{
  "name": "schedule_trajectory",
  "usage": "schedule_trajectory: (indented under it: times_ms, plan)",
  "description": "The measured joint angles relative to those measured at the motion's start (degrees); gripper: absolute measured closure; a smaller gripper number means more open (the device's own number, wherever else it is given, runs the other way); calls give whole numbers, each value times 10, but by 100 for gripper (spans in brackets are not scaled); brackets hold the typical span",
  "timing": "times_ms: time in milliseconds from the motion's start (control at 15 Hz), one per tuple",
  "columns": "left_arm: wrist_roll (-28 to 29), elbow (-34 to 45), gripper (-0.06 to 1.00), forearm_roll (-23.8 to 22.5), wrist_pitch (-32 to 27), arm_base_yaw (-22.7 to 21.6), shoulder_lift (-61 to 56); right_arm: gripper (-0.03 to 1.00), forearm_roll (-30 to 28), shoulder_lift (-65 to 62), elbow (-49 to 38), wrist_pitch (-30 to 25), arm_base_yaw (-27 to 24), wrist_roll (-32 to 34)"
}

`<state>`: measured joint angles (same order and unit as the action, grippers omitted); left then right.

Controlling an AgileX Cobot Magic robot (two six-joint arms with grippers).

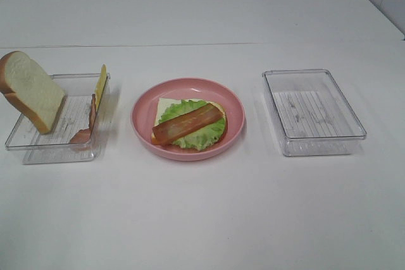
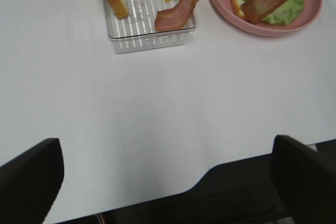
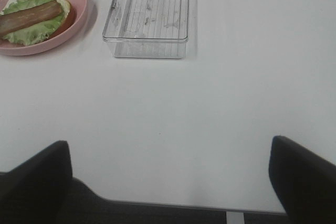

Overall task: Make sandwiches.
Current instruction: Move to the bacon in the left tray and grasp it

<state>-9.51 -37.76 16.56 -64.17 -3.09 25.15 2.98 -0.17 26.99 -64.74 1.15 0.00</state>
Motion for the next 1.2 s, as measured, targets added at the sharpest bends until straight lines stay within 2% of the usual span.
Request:
schedule_trajectory:
  times_ms: [200, 333, 400, 667, 867, 1067, 1200]
  plan:
    - [-19, -89, -5, 41, -24, 0, 168, -1, 0, 0, 0, 0, 0, 0]
    - [-18, -135, -4, 46, -48, 0, 243, -1, 0, 0, 0, 0, 0, 0]
    - [10, -191, -4, 48, -52, 0, 333, -1, 0, 0, 0, 0, 0, 0]
    - [58, -246, -4, 45, -49, 14, 468, -1, 0, 0, 0, 0, 0, 0]
    - [115, -270, -4, 6, 2, 111, 556, -1, 1, 0, 0, 0, 0, 0]
    - [221, -343, -4, -68, 42, 206, 672, -1, 1, 0, 0, 0, 0, 0]
    - [256, -396, -4, -101, 37, 223, 747, -1, 1, 0, 0, 0, 0, 0]
